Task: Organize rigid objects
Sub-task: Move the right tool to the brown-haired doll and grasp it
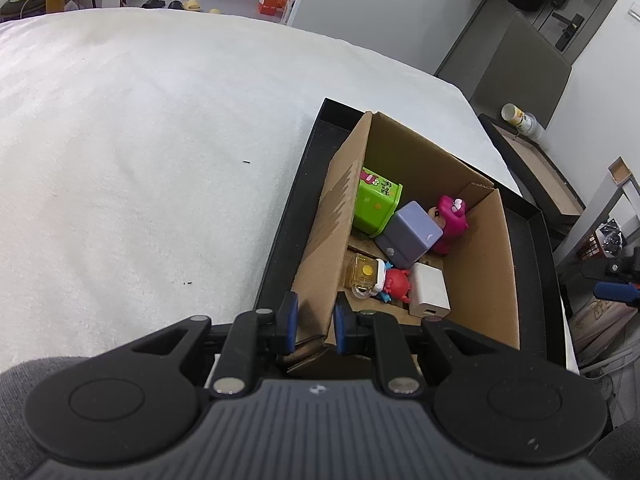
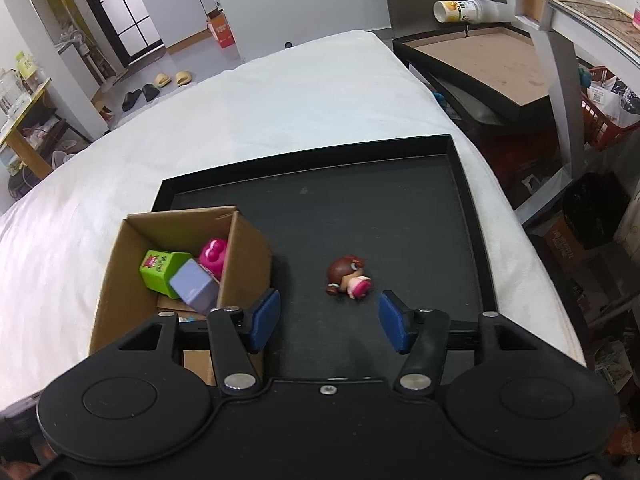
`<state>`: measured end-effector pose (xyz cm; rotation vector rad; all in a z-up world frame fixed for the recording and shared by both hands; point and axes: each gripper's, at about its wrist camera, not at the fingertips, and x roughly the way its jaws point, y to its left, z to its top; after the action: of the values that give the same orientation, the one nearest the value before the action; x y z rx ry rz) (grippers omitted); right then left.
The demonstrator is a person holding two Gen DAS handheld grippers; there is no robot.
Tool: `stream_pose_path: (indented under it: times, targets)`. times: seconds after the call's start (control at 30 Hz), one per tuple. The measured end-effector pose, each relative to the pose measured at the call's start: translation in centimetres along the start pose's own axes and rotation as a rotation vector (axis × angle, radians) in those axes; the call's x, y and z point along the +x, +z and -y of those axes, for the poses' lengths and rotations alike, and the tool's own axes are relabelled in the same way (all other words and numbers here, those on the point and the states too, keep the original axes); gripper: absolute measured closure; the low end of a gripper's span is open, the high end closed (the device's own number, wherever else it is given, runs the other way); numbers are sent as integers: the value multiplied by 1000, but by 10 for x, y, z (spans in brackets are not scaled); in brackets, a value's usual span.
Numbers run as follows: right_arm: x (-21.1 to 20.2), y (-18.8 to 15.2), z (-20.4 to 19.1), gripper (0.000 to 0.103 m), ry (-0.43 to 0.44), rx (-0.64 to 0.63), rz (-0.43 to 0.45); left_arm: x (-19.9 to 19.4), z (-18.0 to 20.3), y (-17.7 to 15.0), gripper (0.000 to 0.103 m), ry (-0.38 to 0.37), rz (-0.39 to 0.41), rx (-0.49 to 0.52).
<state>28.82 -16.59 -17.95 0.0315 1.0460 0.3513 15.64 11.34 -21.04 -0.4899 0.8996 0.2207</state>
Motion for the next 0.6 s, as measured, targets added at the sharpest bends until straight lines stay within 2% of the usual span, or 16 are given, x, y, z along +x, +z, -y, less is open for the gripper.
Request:
stream_pose_path:
  times: [0.37,0.47,0.6]
  targets:
    - [20,-6,34,40,41,25,-17,-1,8,1,86,38,0,14]
    - [32,-9,41,40,43,28,-37,-6,7,0,86,14,28,7]
    - [47,-11,46,40,61,22,-46,-4,8,1,86,24,20,8]
